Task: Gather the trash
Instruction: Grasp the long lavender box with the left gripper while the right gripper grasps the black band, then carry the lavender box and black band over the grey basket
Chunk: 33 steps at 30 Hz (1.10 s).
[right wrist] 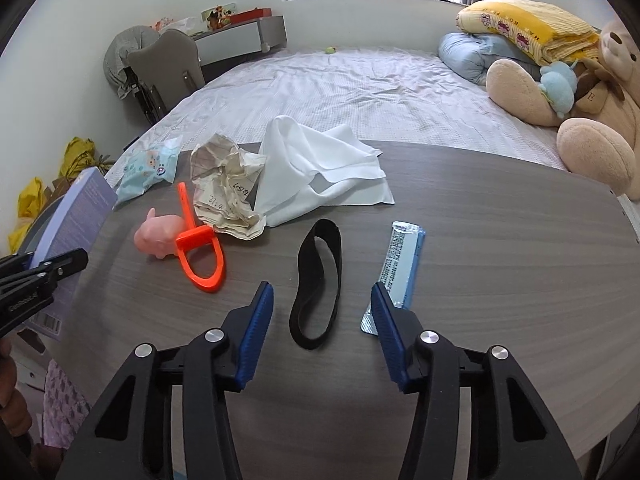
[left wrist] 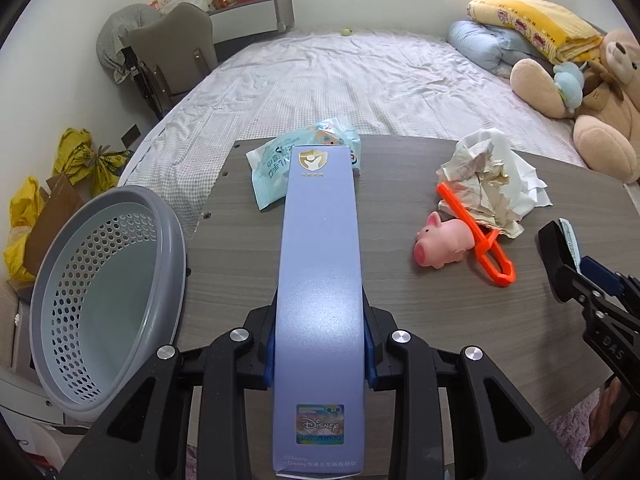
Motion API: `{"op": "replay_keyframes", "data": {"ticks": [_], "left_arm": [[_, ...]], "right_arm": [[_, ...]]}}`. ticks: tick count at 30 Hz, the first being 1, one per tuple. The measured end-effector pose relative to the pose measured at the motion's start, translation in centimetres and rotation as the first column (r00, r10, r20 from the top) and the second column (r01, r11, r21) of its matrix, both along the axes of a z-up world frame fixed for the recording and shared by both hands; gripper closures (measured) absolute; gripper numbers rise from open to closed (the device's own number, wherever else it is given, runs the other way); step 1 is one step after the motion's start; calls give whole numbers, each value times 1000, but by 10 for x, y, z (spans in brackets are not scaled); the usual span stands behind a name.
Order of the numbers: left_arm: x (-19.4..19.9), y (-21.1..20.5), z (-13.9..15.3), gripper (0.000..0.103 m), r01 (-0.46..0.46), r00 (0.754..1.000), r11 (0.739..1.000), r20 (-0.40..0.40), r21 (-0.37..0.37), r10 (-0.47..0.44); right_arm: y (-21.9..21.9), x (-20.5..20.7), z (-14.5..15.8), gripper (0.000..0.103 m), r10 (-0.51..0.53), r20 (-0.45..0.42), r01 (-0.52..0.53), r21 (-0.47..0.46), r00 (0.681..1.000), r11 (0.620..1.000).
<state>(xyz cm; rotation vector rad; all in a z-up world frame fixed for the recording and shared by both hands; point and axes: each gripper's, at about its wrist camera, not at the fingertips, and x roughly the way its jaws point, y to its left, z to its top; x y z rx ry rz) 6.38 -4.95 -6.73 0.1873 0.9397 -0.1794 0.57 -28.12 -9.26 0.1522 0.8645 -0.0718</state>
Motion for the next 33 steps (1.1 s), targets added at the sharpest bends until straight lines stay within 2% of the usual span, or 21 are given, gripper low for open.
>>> {"op": "replay_keyframes", "data": {"ticks": [3,7,9,13,14,25,33], "left_arm": [[-2,0,3,72,4,1000,1000,7,-3,-4],[-2,1,6,72,6,1000,1000,16,-6,-6],[-3,1,7,72,8,1000,1000,16,-7,-8],[-4,2,8,72,10,1000,1000,14,-11,-10],[-4,1,8,72,11,1000,1000,14,-11,-11],[-12,8,19,72,22,999,999,29,-32,-21],[-19,39,35,72,-19,998,999,66,-35,21]], "right_arm": [[1,7,-3,59,7,-15,-8,-14,1000,1000],[6,13,-8,70,27,-37,-29,-42,999,999],[9,14,-9,72,33,-36,-35,-61,999,998],[16,13,-9,95,47,-38,-50,-87,998,995],[17,13,-9,98,51,-38,-55,-85,998,995],[18,-1,15,100,38,11,-38,-14,999,999],[50,1,45,100,90,60,-91,19,994,996]]}}
